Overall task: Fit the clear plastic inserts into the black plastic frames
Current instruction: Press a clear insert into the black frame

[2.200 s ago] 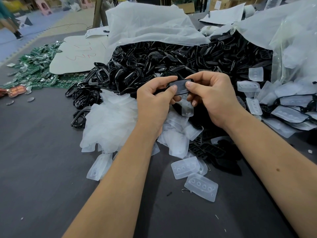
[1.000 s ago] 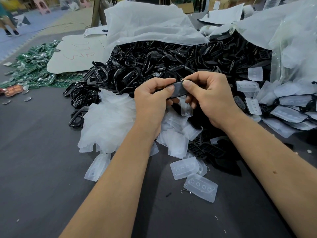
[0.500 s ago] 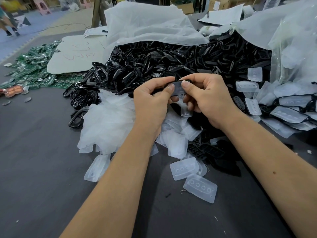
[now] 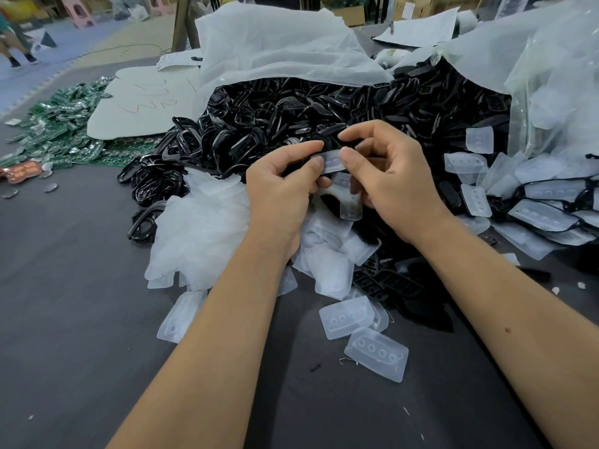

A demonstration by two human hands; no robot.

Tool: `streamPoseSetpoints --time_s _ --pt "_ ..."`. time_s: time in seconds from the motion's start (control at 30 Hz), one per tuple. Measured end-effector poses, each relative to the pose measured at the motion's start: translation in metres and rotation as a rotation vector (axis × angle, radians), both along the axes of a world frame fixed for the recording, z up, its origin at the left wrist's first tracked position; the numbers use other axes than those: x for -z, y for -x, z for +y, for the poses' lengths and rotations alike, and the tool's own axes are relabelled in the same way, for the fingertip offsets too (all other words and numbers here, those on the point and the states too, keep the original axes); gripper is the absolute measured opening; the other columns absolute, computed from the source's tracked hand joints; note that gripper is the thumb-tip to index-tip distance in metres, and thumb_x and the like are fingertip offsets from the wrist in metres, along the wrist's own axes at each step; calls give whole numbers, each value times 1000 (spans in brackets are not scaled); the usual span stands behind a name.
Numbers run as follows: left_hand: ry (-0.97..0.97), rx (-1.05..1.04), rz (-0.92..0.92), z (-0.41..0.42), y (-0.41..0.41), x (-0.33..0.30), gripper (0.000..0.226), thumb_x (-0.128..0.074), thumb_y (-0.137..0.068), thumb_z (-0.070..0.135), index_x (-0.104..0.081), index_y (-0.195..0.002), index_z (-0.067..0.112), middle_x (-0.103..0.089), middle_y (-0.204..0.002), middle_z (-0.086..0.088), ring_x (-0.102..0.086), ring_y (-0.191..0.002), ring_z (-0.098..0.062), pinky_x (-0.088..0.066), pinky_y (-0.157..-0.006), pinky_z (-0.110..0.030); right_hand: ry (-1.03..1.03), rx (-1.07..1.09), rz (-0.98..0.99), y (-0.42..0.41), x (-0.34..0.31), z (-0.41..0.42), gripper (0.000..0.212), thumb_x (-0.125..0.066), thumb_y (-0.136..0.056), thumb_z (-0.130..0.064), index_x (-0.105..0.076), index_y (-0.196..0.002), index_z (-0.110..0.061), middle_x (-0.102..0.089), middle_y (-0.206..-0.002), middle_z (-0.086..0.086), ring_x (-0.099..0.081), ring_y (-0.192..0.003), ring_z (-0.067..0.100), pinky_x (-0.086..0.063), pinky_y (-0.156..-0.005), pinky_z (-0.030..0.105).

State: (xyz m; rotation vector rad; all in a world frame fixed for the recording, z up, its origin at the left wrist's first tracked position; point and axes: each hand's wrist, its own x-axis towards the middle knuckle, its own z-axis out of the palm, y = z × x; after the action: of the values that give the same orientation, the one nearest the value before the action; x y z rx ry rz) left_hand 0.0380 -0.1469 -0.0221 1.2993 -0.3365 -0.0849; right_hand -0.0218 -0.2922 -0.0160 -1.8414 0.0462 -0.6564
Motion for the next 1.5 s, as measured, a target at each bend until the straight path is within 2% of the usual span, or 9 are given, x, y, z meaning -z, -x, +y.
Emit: streamPoseSetpoints --time_s 0.1,0.33,0.47,0.7,0.8,0.9,1.07,1.3,1.5 --pt "75 31 72 2 0 -5 23 -65 -93 -12 -78 -96 7 -73 -77 -8 -61 -56 -11 -52 -59 -19 290 28 -114 3 0 1 18 -75 -94 -16 -74 -111 -13 -65 -104 -1 -65 -86 13 -50 -76 20" --pt "184 45 224 5 -1 -14 19 -60 -97 -8 -74 -90 2 -73 -78 -6 -61 -54 -10 -47 -52 -15 518 21 -161 4 -3 -2 17 -75 -94 -8 -81 -109 -10 -64 -106 8 -61 -93 12 -42 -77 12" --pt "259 80 261 5 -1 -15 20 -61 -105 19 -72 -100 3 -70 -83 -7 -65 -63 -11 -52 -59 -16 212 27 -69 2 -2 2 7 -75 -95 -10 -80 -97 -15 -66 -95 -2 -61 -82 3 -47 -72 17" --pt "108 99 144 3 3 -8 12 -68 -98 5 -76 -103 12 -74 -81 1 -64 -71 -7 -53 -66 -22 -401 -155 104 -1 -6 0 17 -70 -96 -7 -81 -84 -14 -70 -75 -6 -60 -73 10 -49 -64 24" --pt "107 113 145 3 3 -9 14 -67 -99 4 -77 -107 9 -75 -85 0 -64 -75 -7 -54 -71 -21 -568 -255 156 0 -6 -4 23 -66 -96 -6 -83 -85 -16 -75 -85 2 -66 -76 11 -51 -69 26" --pt "106 136 127 3 5 -8 16 -64 -100 3 -75 -111 4 -77 -89 -4 -69 -79 -9 -55 -74 -21 -611 -299 139 1 -5 -7 21 -63 -97 -3 -78 -108 -11 -78 -103 8 -72 -91 18 -56 -76 27" --pt "121 143 119 2 5 -7 19 -62 -101 1 -73 -116 -3 -79 -94 -8 -74 -88 -14 -59 -83 -26 -644 -296 104 0 -1 -8 20 -63 -94 4 -75 -107 -5 -78 -101 12 -75 -97 24 -60 -83 31" --pt "36 116 74 0 6 -6 12 -67 -101 9 -77 -96 6 -75 -83 -8 -68 -76 -14 -56 -70 -25 -678 -291 69 -1 1 -11 28 -71 -82 -3 -75 -109 -8 -78 -88 6 -75 -88 18 -59 -75 26" --pt "9 112 39 1 6 -5 14 -64 -103 12 -71 -92 6 -73 -83 -8 -68 -80 -21 -58 -74 -32 -649 -251 64 0 0 -8 22 -70 -88 2 -75 -108 -8 -79 -86 6 -76 -84 17 -59 -72 26"
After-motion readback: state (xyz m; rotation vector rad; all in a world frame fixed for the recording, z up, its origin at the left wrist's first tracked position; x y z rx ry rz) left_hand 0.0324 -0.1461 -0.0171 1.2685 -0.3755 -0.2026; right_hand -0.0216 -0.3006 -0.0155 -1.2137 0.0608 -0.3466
